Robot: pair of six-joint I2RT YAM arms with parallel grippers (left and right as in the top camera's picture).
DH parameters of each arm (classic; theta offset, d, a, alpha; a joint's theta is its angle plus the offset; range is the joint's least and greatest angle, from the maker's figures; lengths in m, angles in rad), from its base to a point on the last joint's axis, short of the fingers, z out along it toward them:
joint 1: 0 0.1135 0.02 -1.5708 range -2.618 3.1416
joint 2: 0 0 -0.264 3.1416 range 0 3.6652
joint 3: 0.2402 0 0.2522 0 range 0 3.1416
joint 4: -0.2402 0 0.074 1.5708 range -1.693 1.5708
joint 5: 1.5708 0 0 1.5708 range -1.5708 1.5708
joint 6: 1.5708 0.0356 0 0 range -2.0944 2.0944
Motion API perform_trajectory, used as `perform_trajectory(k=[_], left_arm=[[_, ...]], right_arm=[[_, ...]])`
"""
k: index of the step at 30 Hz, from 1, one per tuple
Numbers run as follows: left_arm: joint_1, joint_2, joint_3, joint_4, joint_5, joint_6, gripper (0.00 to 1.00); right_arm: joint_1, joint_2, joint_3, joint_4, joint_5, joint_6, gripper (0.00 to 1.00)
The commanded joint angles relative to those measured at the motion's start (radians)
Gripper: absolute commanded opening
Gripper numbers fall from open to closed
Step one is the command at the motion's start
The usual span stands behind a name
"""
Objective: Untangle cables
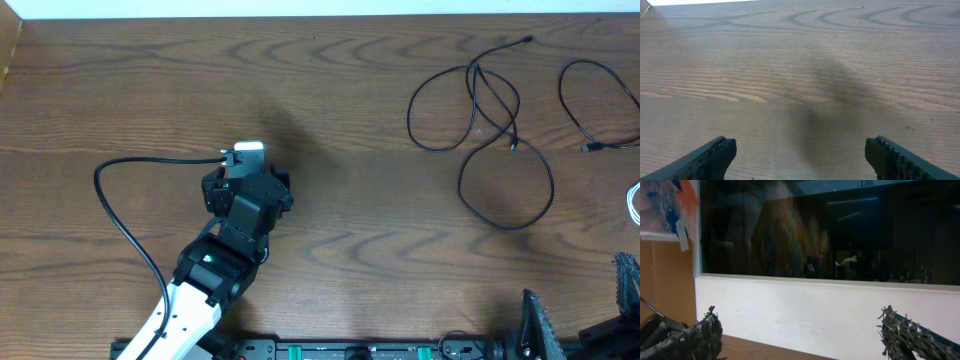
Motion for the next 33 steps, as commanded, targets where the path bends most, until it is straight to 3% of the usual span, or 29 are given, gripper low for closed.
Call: perform_trajectory(k=[1, 33], left_arm=[[0.003, 0.002, 0.002, -0.003, -0.024, 0.006, 0.9], [0.003, 0.002, 0.002, -0.003, -0.024, 0.006, 0.9]], right_arm=[[-0.014, -0.005, 0.014, 0.0, 0.0, 0.0, 0.99], [-0.015, -0.005, 0.014, 0.048, 0.001, 0.0, 0.99]])
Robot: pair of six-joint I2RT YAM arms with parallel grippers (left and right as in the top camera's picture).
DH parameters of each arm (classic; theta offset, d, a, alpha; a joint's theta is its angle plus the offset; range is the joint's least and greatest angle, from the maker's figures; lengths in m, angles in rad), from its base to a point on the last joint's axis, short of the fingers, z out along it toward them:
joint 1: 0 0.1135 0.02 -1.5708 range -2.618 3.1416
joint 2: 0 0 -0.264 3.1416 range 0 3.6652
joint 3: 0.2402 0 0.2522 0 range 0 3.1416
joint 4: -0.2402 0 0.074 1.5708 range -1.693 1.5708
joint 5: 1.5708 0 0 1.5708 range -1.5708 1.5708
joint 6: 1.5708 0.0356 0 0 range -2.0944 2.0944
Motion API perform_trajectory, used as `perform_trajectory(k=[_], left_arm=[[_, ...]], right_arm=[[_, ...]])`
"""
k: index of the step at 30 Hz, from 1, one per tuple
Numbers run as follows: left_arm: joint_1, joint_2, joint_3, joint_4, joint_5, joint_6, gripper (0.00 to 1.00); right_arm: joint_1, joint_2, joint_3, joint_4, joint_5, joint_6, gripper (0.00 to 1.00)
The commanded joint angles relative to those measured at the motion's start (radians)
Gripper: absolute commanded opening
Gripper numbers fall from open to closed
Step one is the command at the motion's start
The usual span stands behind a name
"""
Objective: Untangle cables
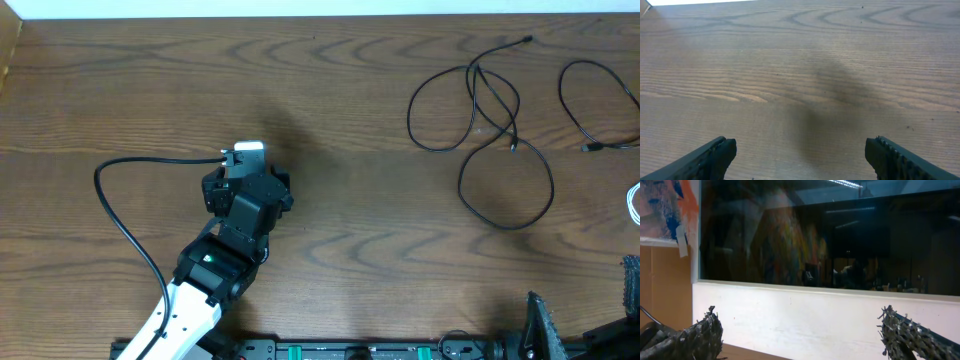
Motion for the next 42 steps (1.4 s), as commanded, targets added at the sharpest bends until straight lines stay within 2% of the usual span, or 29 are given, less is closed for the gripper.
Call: perform_trajectory(k=[1, 17, 42], left_arm=[[0.003, 0.002, 0.002, -0.003, -0.024, 0.006, 0.89], [0.003, 0.002, 0.002, -0.003, -0.024, 0.006, 0.89], [0.003, 0.002, 0.002, -0.003, -0.024, 0.006, 0.89]], right_arm=[[-0.005, -0.005, 0.013, 0.003, 0.001, 0.0, 0.99], [-0.005, -0.005, 0.013, -0.095, 0.084, -0.001, 0.99], [-0.005, -0.005, 0.013, -0.193, 0.087, 0.0, 0.99]])
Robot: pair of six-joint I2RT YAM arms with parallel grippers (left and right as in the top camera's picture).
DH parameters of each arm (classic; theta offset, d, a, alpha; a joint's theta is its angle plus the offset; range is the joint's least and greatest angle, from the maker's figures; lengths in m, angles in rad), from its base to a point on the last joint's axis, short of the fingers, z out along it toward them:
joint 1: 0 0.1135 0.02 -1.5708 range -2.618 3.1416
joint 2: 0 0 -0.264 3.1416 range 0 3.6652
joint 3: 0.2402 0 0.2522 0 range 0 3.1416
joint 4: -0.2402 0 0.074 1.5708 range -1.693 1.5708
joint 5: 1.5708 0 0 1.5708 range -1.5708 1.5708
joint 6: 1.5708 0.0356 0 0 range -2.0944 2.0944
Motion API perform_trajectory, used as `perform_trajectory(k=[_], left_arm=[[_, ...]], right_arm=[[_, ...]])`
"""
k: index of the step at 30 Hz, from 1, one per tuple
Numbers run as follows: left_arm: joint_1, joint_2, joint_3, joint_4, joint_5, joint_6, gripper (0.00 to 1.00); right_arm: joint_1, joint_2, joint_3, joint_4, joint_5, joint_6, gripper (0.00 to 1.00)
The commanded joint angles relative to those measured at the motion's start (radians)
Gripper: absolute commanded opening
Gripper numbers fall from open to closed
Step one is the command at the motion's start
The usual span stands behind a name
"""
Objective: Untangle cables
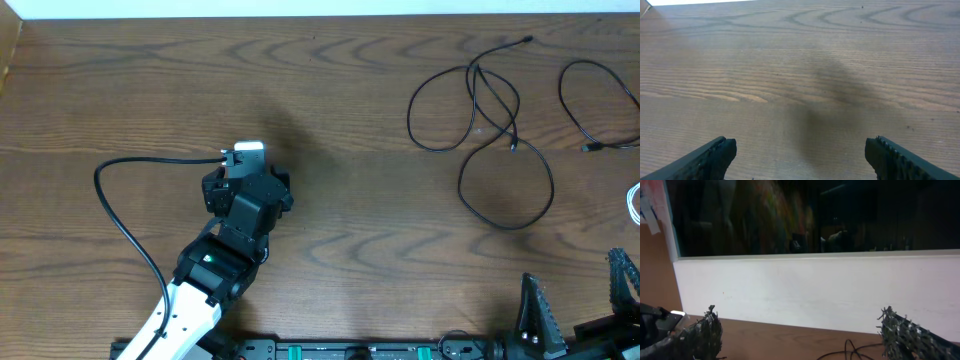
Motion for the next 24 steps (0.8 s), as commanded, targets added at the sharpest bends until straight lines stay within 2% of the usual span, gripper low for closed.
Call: perform_trajectory(k=[1, 24], left_arm=[[0.003, 0.002, 0.002, -0.003, -0.024, 0.006, 0.9], [0.003, 0.002, 0.002, -0.003, -0.024, 0.006, 0.89]], right_arm=[[-0.005, -0.005, 0.012, 0.0, 0.011, 0.0, 0.99], [-0.005, -0.005, 0.012, -0.025, 0.008, 0.0, 0.99]])
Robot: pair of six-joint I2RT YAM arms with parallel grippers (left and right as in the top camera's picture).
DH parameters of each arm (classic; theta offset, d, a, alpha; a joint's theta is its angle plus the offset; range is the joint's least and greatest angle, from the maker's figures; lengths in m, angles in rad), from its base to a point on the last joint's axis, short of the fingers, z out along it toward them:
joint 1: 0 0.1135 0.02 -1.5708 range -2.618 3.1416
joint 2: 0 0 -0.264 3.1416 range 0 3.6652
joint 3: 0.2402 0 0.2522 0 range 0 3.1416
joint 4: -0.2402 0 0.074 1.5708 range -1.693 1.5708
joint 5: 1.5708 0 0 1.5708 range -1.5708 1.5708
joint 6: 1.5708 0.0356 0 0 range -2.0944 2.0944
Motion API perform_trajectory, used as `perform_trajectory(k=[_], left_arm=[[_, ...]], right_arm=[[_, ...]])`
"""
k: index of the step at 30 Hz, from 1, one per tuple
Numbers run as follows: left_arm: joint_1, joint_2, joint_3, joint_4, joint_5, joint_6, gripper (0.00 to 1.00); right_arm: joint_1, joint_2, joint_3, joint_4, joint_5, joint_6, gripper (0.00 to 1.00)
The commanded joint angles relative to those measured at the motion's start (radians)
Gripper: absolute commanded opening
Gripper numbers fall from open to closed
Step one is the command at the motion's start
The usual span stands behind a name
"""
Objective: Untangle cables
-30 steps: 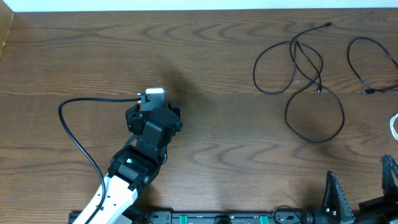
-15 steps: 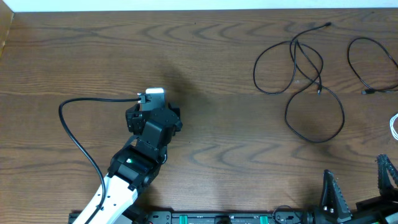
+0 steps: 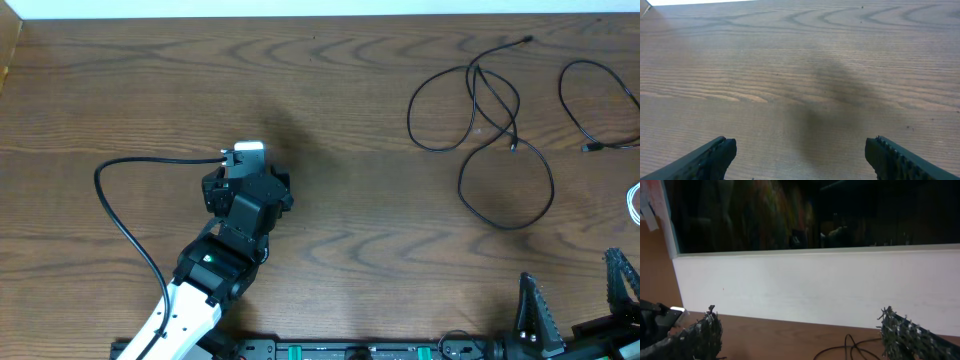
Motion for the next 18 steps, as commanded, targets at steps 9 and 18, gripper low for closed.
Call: perform_trajectory(k=[9, 18], left_arm=[[0.003, 0.002, 0.002, -0.003, -0.024, 0.006, 0.9], [0.003, 0.002, 0.002, -0.003, -0.024, 0.006, 0.9]], right_arm=[[-0.005, -0.005, 0.012, -0.017, 0.007, 0.0, 0.99], [-0.005, -0.005, 0.012, -0.018, 0.006, 0.0, 0.99]])
